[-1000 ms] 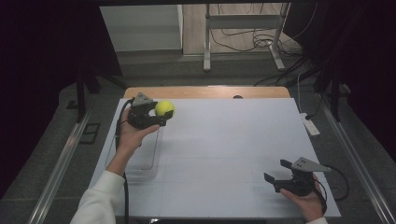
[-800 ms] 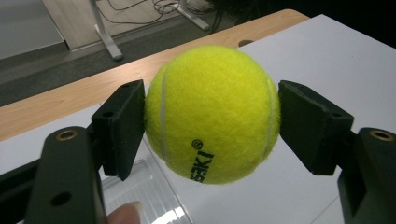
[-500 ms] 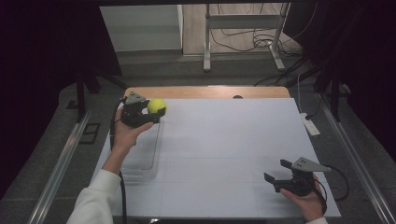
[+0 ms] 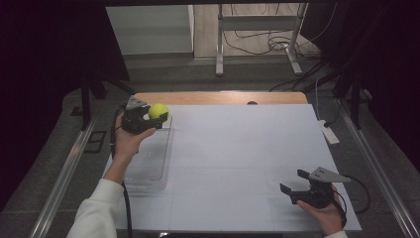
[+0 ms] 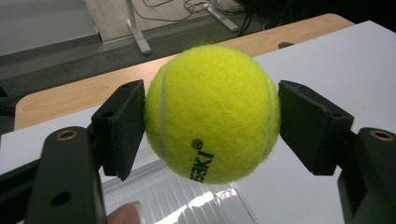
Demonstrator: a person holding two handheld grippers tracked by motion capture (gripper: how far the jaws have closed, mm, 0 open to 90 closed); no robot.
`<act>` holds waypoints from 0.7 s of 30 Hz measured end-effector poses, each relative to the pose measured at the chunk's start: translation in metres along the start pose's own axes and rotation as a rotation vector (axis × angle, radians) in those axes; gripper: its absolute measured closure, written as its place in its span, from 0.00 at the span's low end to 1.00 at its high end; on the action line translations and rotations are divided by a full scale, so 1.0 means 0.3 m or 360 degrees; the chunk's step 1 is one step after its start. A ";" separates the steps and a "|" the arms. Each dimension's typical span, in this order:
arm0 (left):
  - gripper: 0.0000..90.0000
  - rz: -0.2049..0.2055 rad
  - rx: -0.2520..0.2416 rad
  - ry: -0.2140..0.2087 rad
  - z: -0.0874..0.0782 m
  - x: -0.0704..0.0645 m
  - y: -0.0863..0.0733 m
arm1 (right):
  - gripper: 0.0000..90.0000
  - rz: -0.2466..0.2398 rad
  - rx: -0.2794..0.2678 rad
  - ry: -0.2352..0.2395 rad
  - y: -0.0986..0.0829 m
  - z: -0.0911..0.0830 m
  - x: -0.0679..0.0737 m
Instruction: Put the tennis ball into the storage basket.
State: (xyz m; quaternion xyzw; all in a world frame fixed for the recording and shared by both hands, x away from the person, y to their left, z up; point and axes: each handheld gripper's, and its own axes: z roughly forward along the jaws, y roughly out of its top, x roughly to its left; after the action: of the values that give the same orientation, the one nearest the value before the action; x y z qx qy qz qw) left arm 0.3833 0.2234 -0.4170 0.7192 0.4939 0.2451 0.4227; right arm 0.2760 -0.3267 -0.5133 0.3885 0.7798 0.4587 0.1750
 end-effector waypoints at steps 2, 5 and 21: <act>0.31 -0.0010 0.0005 0.0011 0.000 0.012 -0.003 | 0.10 0.0000 0.0002 0.0000 0.000 0.000 0.000; 0.31 -0.0016 0.0012 0.0025 0.001 0.021 -0.007 | 0.10 0.0001 0.0002 -0.0001 0.000 0.001 -0.001; 0.31 -0.0078 0.0043 0.0106 0.009 0.086 -0.032 | 0.10 0.0002 0.0005 -0.0001 0.000 0.003 -0.001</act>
State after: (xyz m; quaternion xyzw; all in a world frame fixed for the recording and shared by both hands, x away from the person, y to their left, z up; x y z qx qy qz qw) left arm 0.3906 0.2476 -0.4283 0.7040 0.5284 0.2518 0.4022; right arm 0.2767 -0.3265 -0.5138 0.3894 0.7803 0.4574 0.1742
